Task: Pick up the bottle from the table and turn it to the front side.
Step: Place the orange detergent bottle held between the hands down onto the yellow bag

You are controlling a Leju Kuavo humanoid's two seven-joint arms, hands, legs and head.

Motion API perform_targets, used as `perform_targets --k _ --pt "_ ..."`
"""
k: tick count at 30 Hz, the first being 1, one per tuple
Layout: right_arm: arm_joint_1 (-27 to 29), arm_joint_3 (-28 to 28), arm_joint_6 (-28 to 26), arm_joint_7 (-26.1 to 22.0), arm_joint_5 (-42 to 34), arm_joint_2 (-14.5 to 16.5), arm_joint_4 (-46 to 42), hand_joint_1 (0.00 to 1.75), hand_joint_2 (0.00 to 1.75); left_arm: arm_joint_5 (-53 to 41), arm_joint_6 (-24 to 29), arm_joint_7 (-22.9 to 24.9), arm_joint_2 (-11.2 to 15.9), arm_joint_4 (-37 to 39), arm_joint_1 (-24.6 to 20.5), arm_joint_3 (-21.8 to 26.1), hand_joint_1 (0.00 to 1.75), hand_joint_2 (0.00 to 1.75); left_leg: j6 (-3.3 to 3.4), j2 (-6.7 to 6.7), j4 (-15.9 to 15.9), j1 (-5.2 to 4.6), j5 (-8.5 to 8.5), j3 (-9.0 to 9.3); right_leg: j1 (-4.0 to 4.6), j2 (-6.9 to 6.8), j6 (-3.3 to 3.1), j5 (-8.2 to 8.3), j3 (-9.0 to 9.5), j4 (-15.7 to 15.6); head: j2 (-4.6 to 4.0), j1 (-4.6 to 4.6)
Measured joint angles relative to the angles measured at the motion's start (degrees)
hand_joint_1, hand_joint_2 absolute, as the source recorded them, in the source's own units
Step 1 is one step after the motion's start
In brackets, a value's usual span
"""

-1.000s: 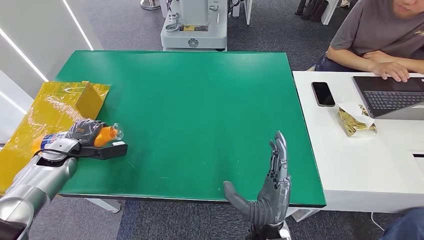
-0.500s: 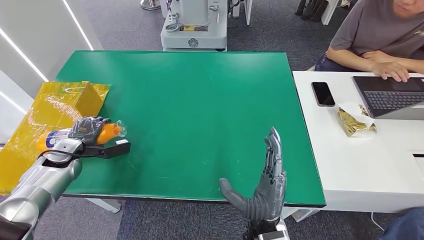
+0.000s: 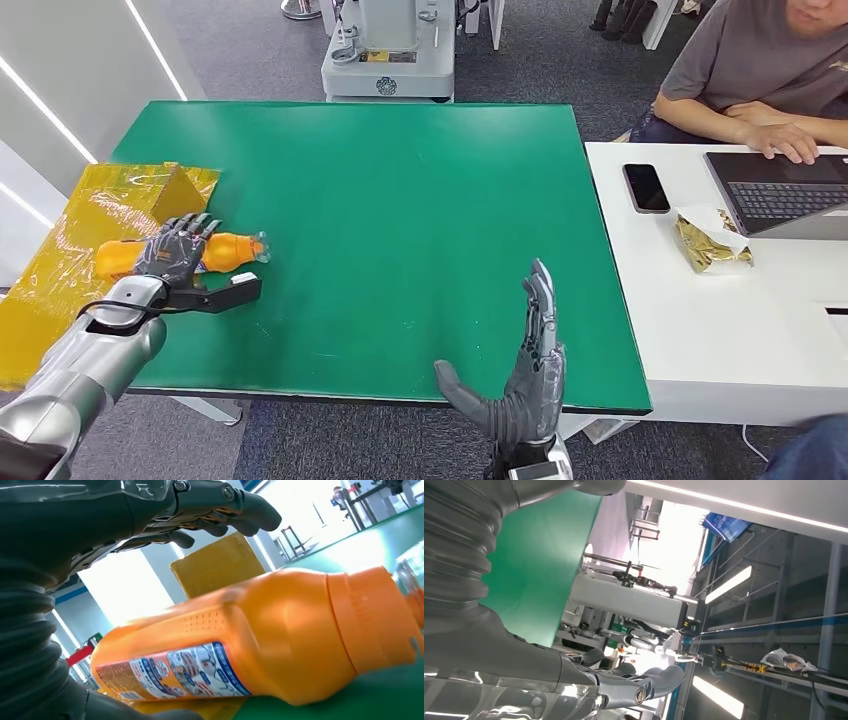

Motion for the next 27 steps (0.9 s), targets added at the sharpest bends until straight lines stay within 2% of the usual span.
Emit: perform_targets --k 3,6,9,13,18,21,27 --pt "0.38 -0.02 0.0 -0.02 0.59 0.0 0.0 0.0 1.75 0.53 3.28 -0.42 -0.03 0.01 0.19 1.18 0.0 1.75 0.0 0.0 0.0 0.0 0.0 0.0 0.0 0.0 0.0 0.0 0.0 0.0 0.0 0.0" --pt "0.78 -0.05 0.0 -0.01 0.92 0.0 -0.02 0.0 1.75 3.6 10.77 -2.89 -0.36 -0.04 0.68 3.64 0.0 1.75 0.0 0.01 0.0 0.0 0.0 0.01 0.0 0.01 0.0 0.0 -0.01 0.0 0.0 0.0" --pt "0.99 -0.07 0.0 0.08 1.0 0.0 -0.06 0.0 1.75 9.41 19.28 -9.49 -1.25 -1.1 1.49 8.68 0.0 1.75 0.0 0.01 0.01 -0.01 0.0 0.02 0.0 0.01 0.0 0.0 -0.01 -0.01 0.0 0.0" --pt "0.98 -0.05 0.0 0.07 0.32 0.0 -0.07 0.0 1.75 14.4 22.02 -18.61 -3.14 -4.66 2.63 17.6 0.0 1.75 0.0 0.01 0.01 -0.01 0.0 0.02 0.0 0.01 0.0 0.0 0.0 -0.02 0.0 0.0" --pt "-0.07 0.53 0.0 -0.02 -1.97 -0.01 0.28 0.0 1.75 27.33 19.33 -29.36 -6.56 -9.7 3.64 27.18 0.0 1.75 -0.01 0.01 0.01 -0.01 0.01 0.03 0.0 0.01 0.0 0.02 0.0 -0.02 0.0 0.0" --pt "-1.07 1.08 0.0 -0.02 -2.77 -0.01 0.94 0.0 1.75 37.78 14.05 -30.34 -8.61 -15.4 5.09 29.34 0.0 1.75 -0.02 -0.02 0.02 -0.02 0.02 0.03 0.0 -0.02 0.0 0.02 0.02 -0.02 0.0 0.0" --pt "-2.47 1.69 0.0 -0.02 -4.25 0.0 2.22 0.0 1.75 56.25 0.08 -30.82 -13.33 -25.04 8.45 29.93 0.0 1.75 -0.02 -0.04 0.02 -0.02 0.02 0.01 -0.01 -0.04 0.0 0.02 0.03 -0.03 0.0 0.0"
